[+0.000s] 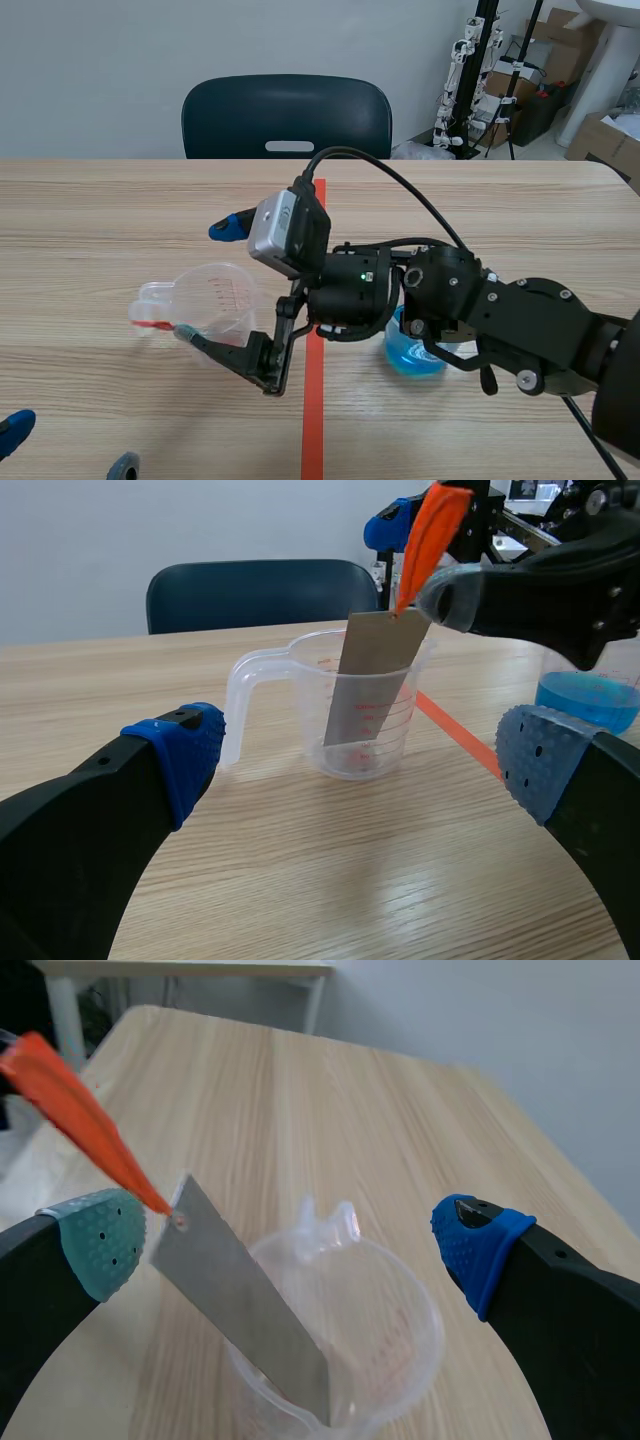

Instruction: Do the redox reaction experiment. put the plate into the left beaker

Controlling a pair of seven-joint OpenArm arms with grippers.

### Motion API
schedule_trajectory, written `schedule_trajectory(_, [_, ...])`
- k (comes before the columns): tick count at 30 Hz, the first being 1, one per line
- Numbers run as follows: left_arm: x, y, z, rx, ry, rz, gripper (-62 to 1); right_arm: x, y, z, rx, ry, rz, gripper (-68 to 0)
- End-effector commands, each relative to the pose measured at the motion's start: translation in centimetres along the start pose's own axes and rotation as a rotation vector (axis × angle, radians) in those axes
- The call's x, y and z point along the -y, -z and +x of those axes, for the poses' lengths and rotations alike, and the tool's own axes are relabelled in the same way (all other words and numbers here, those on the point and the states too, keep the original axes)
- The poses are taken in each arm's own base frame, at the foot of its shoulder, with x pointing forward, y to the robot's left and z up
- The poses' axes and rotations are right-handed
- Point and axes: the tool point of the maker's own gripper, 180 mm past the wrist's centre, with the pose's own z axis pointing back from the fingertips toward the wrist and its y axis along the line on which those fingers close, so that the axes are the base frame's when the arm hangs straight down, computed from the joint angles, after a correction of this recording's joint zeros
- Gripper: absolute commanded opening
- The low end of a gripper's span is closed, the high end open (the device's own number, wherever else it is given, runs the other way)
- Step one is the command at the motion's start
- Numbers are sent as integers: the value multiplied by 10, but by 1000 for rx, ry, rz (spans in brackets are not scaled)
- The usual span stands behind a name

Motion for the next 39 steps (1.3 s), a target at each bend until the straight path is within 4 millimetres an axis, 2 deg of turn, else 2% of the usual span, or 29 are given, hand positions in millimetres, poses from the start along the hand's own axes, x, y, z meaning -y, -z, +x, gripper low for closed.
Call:
schedule_trajectory(1, [-4,3,7,29,9,5,-42,8,2,16,56,5,-10,-77])
schedule_trajectory(7, [-4,3,7,29,9,5,-42,11,-1,29,99,34,-10,-77])
schedule_trajectory(12, [-4,3,7,29,9,5,-42,26,-8,75,221,115,4,-78])
schedule_trajectory(17, [-4,3,7,29,9,5,-42,46,-6,118,213,106,3,-78])
schedule_trajectory(20, [-4,3,7,29,9,5,-42,55,-2,135,207,106,2,-78])
schedule_trajectory(25, [-4,3,7,29,9,5,-42,72,14,137,127,94,-41,-78])
schedule_trajectory(39, [-4,3,7,30,9,5,-42,74,17,138,117,105,-40,-78])
